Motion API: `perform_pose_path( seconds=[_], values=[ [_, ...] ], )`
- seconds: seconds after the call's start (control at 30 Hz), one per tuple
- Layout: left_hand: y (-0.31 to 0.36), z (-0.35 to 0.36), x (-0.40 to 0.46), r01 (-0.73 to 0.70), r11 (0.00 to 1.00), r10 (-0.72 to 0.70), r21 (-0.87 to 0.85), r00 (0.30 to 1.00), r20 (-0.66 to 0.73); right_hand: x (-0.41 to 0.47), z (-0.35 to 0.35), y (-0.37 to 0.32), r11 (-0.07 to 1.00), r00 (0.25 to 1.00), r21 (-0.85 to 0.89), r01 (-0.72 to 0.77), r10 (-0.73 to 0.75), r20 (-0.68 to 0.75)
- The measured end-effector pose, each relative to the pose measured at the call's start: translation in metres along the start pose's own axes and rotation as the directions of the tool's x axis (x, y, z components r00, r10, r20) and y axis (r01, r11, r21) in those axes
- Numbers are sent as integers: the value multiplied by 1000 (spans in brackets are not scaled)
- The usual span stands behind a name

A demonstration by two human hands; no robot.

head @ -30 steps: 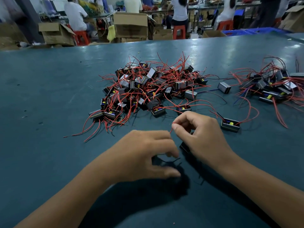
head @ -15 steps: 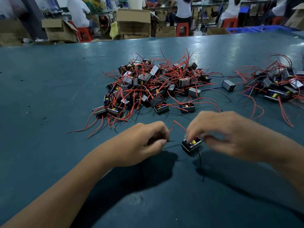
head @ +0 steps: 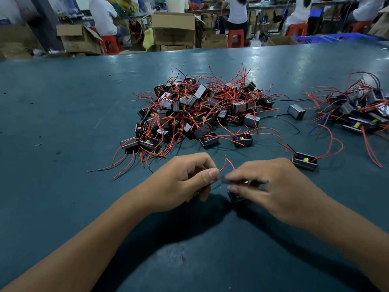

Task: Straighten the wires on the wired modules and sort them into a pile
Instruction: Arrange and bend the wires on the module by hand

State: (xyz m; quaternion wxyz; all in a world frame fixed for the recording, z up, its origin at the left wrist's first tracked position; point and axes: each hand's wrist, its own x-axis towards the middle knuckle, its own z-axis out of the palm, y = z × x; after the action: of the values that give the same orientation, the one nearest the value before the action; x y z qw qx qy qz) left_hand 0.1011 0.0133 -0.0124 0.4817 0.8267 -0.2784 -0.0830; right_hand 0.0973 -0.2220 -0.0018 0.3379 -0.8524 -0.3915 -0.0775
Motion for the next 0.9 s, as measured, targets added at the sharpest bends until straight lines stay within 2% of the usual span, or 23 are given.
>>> perform_pose_path(
  seconds=[0.1, 0.27, 0.47, 0.63, 0.77, 0.9],
  values=[
    [-1, 1, 0, 12, 999, -13, -50, 1000, -26, -1, 15, 0, 955, 959, 202, -218, 248, -136],
    [0, -1, 1, 46, 991, -56, -125, 996, -72, 2, 21, -3, 886, 914, 370, -280, 364, -180],
    [2, 1, 3, 119, 963, -154, -243, 979, -131, 4, 24, -6, 768, 873, 570, -293, 457, -167],
    [7, 3, 2, 80, 956, -115, -281, 987, -110, 9, 27, -9, 697, 831, 640, -322, 532, -162],
    [9, 9, 3, 82, 973, -109, -216, 988, -113, 9, 31, -10, 651, 845, 699, -295, 520, -127],
    [13, 12, 4, 114, 954, -164, -278, 972, -167, 10, 32, -12, 603, 860, 752, -265, 500, -98]
  ],
)
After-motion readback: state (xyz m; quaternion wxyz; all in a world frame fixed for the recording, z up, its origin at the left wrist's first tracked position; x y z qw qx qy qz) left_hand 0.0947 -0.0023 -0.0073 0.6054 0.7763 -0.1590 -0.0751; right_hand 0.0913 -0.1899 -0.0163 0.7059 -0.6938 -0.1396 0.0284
